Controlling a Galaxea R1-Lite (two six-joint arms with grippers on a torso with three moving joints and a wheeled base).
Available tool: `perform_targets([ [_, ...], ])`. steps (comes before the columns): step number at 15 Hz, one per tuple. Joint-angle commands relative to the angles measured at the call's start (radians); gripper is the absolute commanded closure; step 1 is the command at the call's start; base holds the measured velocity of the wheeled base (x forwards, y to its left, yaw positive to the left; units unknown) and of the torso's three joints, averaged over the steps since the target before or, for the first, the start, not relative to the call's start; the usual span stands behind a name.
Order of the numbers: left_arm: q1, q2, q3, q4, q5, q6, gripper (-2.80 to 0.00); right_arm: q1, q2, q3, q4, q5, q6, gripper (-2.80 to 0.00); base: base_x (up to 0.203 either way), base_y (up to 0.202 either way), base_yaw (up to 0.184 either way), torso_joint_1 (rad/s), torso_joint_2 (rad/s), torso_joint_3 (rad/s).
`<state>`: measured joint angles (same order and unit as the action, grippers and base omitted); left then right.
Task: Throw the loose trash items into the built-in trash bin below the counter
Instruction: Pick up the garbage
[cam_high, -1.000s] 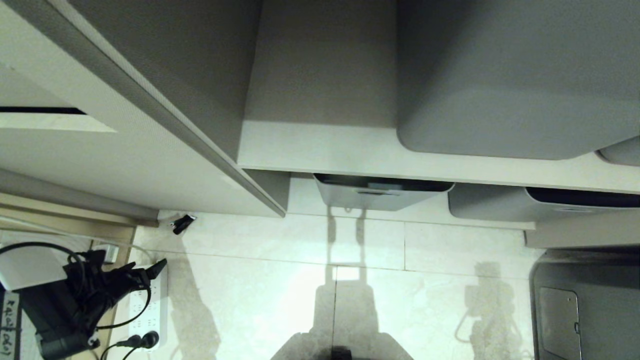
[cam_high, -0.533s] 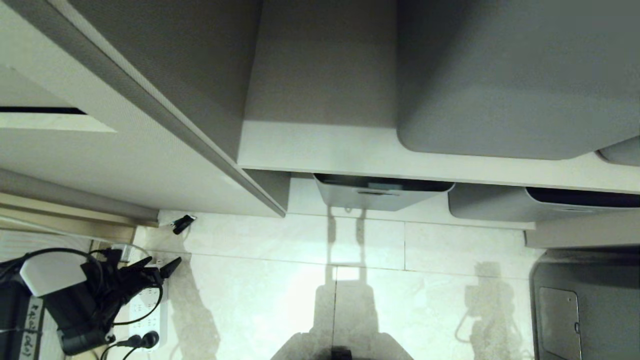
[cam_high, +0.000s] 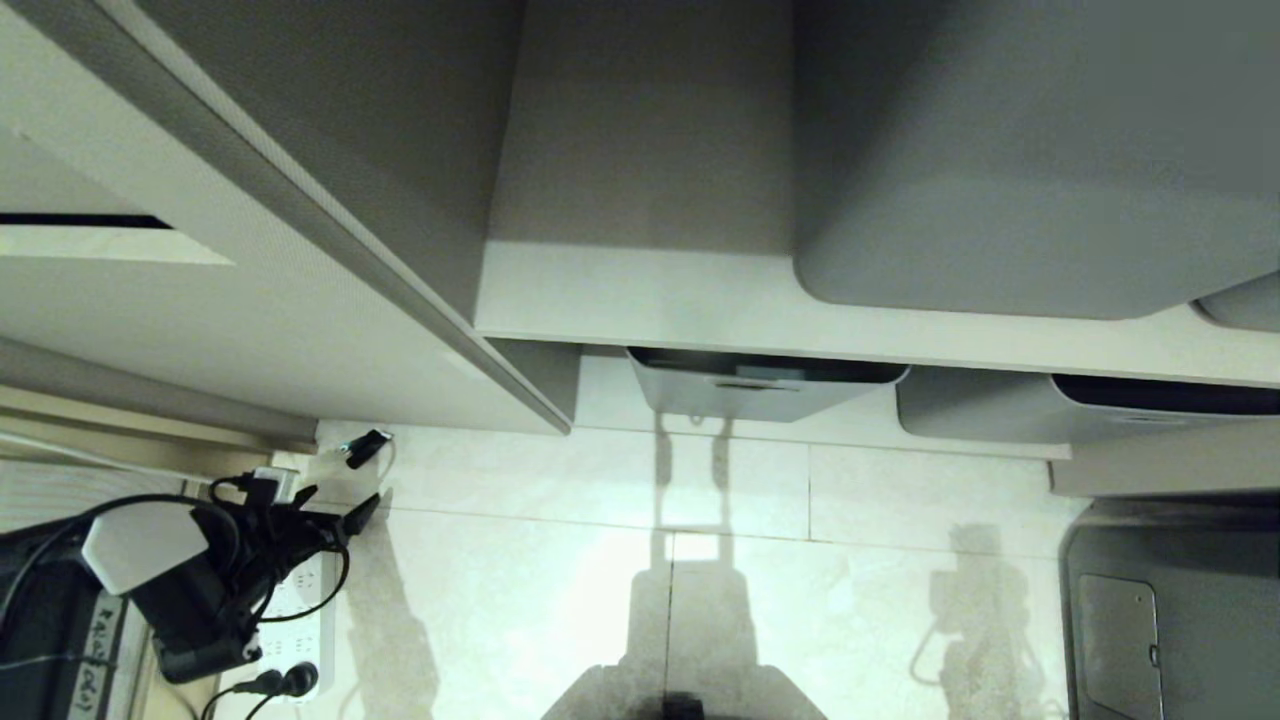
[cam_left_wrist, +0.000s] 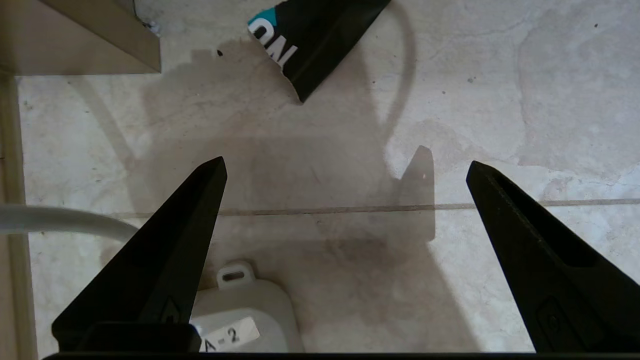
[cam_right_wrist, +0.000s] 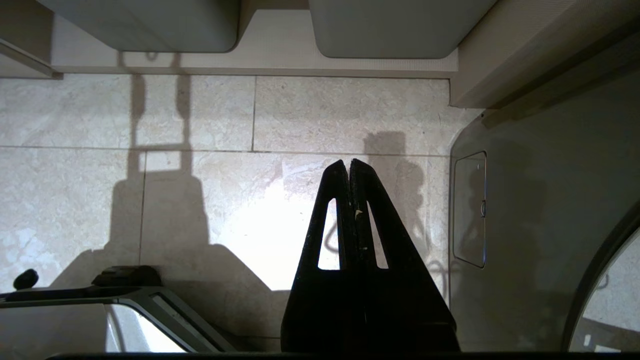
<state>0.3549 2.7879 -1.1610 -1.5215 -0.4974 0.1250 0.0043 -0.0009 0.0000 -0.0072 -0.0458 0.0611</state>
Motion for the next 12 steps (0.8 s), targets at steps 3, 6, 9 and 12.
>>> perform_targets([
  [3, -0.001, 0.045, -0.088, -0.009, -0.004, 0.000, -2.80, 0.000, 0.001, 0.002, 0.000, 0.000, 0.000, 0.00, 0.000, 0.000, 0.000, 0.000, 0.00, 0.000],
  [6, -0.001, 0.079, -0.157, -0.009, -0.009, -0.001, -2.80, 0.000, 0.001, 0.002, 0.000, 0.000, 0.000, 0.00, 0.000, 0.000, 0.000, 0.000, 0.00, 0.000],
  [9, -0.001, 0.093, -0.198, -0.009, -0.046, -0.002, -2.80, 0.000, 0.001, 0.002, 0.000, 0.000, 0.000, 0.00, 0.000, 0.000, 0.000, 0.000, 0.00, 0.000],
  [12, -0.001, 0.109, -0.237, -0.009, -0.053, -0.002, -2.80, 0.000, 0.001, 0.002, 0.000, 0.000, 0.000, 0.00, 0.000, 0.000, 0.000, 0.000, 0.00, 0.000],
])
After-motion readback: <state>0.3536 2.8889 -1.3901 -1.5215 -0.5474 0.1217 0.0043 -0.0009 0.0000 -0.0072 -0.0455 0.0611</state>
